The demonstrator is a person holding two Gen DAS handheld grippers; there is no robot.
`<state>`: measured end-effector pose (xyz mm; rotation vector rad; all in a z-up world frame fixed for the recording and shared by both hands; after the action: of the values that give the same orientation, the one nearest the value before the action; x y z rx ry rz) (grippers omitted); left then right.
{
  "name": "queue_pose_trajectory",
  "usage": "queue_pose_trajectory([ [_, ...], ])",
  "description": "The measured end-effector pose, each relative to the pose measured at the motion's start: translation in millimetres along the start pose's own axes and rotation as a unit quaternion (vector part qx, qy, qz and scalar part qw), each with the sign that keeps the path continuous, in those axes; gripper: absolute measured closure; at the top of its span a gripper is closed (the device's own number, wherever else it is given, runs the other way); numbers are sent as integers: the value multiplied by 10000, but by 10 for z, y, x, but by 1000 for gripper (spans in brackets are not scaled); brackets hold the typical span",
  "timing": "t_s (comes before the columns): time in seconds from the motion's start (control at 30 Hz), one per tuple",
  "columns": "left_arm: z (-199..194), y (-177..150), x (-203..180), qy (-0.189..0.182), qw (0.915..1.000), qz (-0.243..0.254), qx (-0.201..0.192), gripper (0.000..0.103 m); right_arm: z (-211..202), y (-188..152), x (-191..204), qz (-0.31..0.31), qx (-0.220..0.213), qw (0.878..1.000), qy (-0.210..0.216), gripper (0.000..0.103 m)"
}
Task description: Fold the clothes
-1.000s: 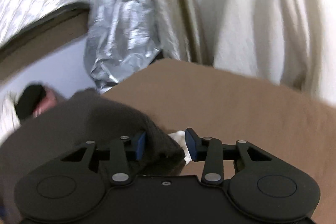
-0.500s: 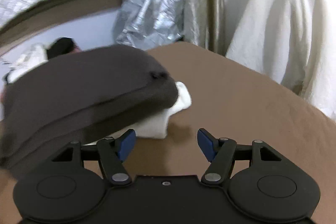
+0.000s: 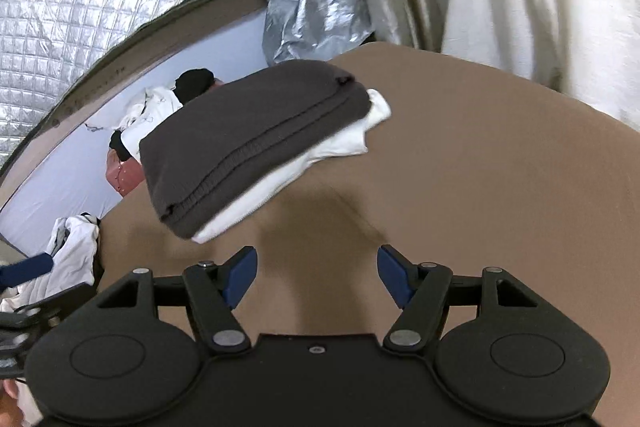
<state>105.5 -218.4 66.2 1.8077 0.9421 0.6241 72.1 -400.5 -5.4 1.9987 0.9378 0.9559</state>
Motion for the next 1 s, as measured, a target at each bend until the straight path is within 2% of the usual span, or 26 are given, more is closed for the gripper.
queue_pose_trajectory([
  [0.07, -108, -86, -80, 139, 9998, -155, -26, 0, -225, -134, 33, -2, -109, 9999, -80, 31],
  [0.13, -183, -211, -160, 308, 9989, -350, -93, 0, -427, -290, 74, -21, -301, 9993, -240, 23],
  [0.2, -187, -359, -220, 543, 9968, -585, 40, 0, -586, -457, 163, -80, -502, 9978, -426, 23],
  [0.27, -184, -497, -276, 614, 9950, -752, 240, 0, -709, -610, 276, -280, -649, 9967, -393, 23],
  [0.37, -227, -664, -363, 709, 9949, -638, 342, 0, -908, -757, 368, -505, -846, 9948, -253, 23],
  [0.5, -323, -820, -509, 797, 9956, -350, 341, 0, -1124, -877, 370, -488, -998, 9933, -306, 21],
  [0.6, -359, -919, -624, 670, 9968, -257, 346, 0, -1158, -939, 326, -311, -938, 9932, -622, 21],
  [0.7, -368, -966, -720, 702, 9966, -260, 341, 0, -1196, -984, 347, -508, -951, 9895, -962, 21],
  [0.9, -425, -1025, -862, 740, 9972, -64, 5, 0, -1282, -1042, 345, -674, -981, 9863, -1142, 20],
  [1.0, -462, -1074, -919, 672, 9976, -72, -126, 0, -1310, -1103, 372, -774, -1015, 9861, -1061, 19],
])
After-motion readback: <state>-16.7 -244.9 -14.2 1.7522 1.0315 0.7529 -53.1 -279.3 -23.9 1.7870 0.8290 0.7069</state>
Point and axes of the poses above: each gripper's, at about its wrist camera, not at the fingertips, and z roughly the way its jaws point, x to its left, y to its top, the point moved 1 cm from there along z, roughly the way its jaws point, and after that the axes turned 15 degrees about -x, right-handed, at the moved point
